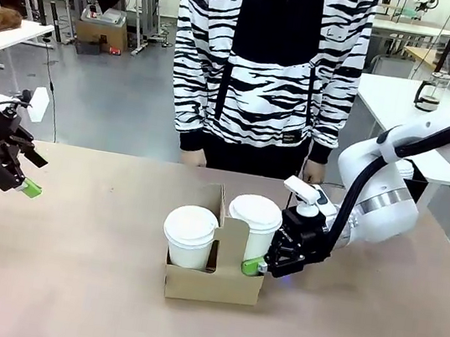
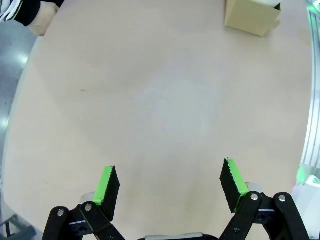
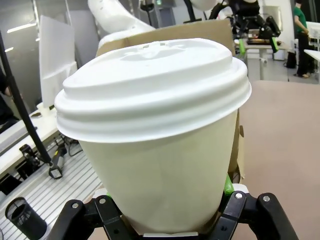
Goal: Pour a drink into a cup and package it in a carrier.
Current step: Insert the held 600 ml Paper Cup into the Cup Carrier.
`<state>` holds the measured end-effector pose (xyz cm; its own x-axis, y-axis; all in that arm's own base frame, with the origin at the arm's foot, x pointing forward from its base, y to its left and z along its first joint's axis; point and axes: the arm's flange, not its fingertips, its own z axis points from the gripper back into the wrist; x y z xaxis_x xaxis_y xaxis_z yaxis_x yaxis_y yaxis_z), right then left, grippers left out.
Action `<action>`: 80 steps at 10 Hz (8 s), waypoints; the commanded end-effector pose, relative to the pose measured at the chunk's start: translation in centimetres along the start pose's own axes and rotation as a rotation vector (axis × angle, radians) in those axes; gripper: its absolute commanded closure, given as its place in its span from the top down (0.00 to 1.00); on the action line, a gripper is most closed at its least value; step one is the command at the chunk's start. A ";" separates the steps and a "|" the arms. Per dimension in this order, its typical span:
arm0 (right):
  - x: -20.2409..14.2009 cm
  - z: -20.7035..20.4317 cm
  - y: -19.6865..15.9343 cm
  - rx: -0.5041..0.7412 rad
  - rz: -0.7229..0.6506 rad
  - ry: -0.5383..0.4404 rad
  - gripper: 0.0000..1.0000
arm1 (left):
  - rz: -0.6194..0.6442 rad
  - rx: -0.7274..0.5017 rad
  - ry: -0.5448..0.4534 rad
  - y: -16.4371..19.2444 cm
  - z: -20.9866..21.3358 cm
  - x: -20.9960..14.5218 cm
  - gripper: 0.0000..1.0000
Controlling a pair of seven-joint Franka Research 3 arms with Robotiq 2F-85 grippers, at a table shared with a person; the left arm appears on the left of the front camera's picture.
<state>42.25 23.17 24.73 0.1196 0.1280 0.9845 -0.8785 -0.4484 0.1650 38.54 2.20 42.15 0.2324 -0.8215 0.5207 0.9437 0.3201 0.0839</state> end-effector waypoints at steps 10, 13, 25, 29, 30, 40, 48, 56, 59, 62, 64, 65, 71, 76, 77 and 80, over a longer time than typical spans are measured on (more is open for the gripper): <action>1.6 3.8 1.0 -0.006 0.066 0.058 1.00 | -0.007 -0.008 -0.020 0.0 0.0 0.0 1.00; 4.9 9.0 2.2 -0.147 0.030 0.080 1.00 | -0.007 -0.008 -0.020 0.0 0.0 0.0 1.00; 10.6 24.4 20.3 -1.081 -0.512 0.366 1.00 | -0.007 -0.008 -0.020 0.0 0.0 0.0 1.00; 10.2 26.5 20.3 -1.104 -0.505 0.348 1.00 | -0.007 -0.008 -0.020 0.0 0.0 0.0 1.00; 10.2 26.5 20.3 -1.104 -0.505 0.348 1.00 | -0.007 -0.008 -0.020 0.0 0.0 0.0 1.00; 10.2 26.5 20.3 -1.104 -0.505 0.348 1.00 | -0.007 -0.008 -0.020 0.0 0.0 0.0 1.00; 10.2 26.5 20.3 -1.104 -0.505 0.348 1.00 | -0.007 -0.008 -0.020 0.0 0.0 0.0 1.00; 10.2 26.5 20.3 -1.104 -0.505 0.348 1.00 | -0.007 -0.008 -0.020 0.0 0.0 0.0 1.00; 10.2 26.5 20.3 -1.104 -0.505 0.348 1.00 | -0.007 -0.008 -0.020 0.0 0.0 0.0 1.00; 10.2 26.5 20.3 -1.104 -0.505 0.348 1.00 | -0.007 -0.008 -0.020 0.0 0.0 0.0 1.00; 10.2 26.5 20.3 -1.104 -0.505 0.348 1.00 | -0.007 -0.008 -0.020 0.0 0.0 0.0 1.00; 10.2 26.5 20.3 -1.104 -0.505 0.348 1.00 | -0.007 -0.008 -0.020 0.0 0.0 0.0 1.00; 10.2 26.5 20.3 -1.104 -0.505 0.348 1.00 | -0.007 -0.008 -0.020 0.0 0.0 0.0 1.00; 10.2 26.5 20.3 -1.104 -0.505 0.348 1.00 | -0.007 -0.008 -0.020 0.0 0.0 0.0 1.00; 10.2 26.5 20.3 -1.104 -0.505 0.348 1.00 | -0.007 -0.008 -0.020 0.0 0.0 0.0 1.00; 10.2 26.5 20.3 -1.104 -0.505 0.348 1.00 | -0.007 -0.008 -0.020 0.0 0.0 0.0 1.00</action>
<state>37.79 -8.12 39.48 0.5738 0.3604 0.7354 -0.7102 0.6662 0.2277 38.53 2.17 42.19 0.2323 -0.8223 0.5195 0.9443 0.3187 0.0821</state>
